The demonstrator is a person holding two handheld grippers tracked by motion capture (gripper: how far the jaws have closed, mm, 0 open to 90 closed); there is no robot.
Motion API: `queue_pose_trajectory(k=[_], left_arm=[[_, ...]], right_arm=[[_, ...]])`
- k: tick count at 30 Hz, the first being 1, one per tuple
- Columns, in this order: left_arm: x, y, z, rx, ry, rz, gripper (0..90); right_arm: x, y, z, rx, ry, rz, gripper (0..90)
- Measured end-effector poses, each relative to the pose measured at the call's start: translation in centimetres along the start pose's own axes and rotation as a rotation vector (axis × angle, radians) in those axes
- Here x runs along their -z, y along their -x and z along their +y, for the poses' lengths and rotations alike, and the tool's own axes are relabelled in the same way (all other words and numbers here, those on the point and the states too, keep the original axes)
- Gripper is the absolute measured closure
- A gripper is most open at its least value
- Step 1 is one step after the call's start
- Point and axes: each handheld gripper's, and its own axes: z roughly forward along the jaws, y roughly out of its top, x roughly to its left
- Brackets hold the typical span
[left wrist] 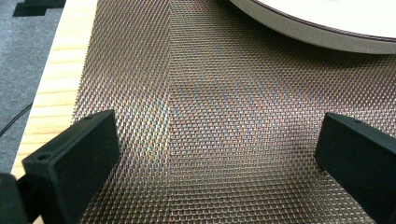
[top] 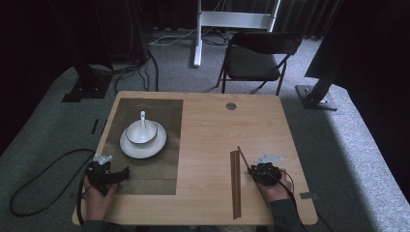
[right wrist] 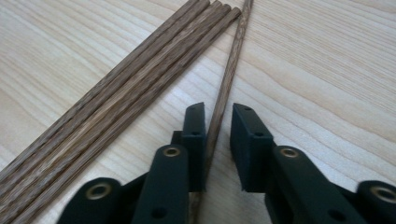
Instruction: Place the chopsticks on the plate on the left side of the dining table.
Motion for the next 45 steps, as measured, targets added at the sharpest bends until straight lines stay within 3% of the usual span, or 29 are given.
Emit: queue_pose_trajectory(k=[8,15,30,45], left_arm=[[0.0,0.0,0.0,0.000,0.000,0.000,0.2],[0.0,0.0,0.0,0.000,0.000,0.000,0.2],[0.0,0.0,0.0,0.000,0.000,0.000,0.2],[0.0,0.0,0.0,0.000,0.000,0.000,0.2]], right_arm=[[-0.2,0.5,0.3,-0.045,-0.007,-0.040,84.1],[-0.3,0.5,0.4,-0.054,-0.004,-0.067,84.7],[-0.2,0.6,0.6,-0.066,0.018,-0.078,84.9],[0.5,-0.5,1.5,-0.015,0.059,-0.058,84.9]])
